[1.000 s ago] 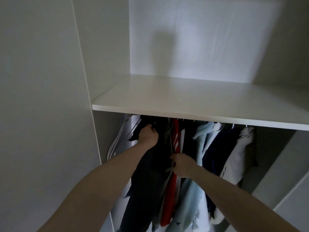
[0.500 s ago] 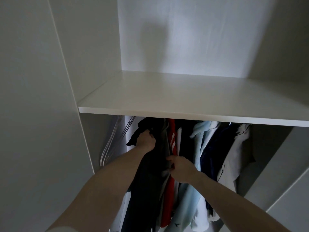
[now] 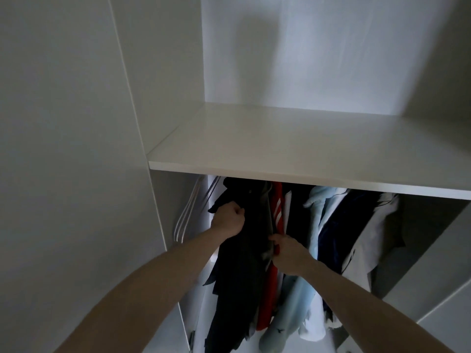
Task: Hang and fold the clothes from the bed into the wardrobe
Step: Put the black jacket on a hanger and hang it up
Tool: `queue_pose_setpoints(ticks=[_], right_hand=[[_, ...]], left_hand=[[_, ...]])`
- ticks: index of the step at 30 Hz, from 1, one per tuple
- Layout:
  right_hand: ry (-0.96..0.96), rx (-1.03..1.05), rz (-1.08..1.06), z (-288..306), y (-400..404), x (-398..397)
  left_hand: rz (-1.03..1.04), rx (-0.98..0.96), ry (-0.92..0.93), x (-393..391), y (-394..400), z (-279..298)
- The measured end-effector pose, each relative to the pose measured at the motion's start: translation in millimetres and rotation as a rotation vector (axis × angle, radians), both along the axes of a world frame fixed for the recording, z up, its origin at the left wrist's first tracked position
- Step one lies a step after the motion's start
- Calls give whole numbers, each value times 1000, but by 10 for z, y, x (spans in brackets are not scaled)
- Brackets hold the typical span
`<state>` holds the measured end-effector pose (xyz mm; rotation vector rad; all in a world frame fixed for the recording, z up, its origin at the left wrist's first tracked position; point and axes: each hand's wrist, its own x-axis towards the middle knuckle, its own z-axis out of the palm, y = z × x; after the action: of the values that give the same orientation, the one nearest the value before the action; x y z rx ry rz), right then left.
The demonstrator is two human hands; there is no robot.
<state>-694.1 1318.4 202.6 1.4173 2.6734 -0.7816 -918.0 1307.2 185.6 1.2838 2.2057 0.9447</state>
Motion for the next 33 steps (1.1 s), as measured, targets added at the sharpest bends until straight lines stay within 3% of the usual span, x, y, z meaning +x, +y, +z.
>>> queue_pose_setpoints(ticks=[5, 11, 22, 33], right_hand=[[-2, -55, -8, 65, -73, -60], [10, -85, -6, 93, -146, -127], [148, -15, -89, 63, -167, 71], [184, -65, -107, -8, -224, 201]], left_hand=[[229, 123, 138, -283, -400, 60], [263, -173, 200, -545, -532, -85], [227, -203, 10, -725, -361, -139], [203, -54, -43, -366, -447, -86]])
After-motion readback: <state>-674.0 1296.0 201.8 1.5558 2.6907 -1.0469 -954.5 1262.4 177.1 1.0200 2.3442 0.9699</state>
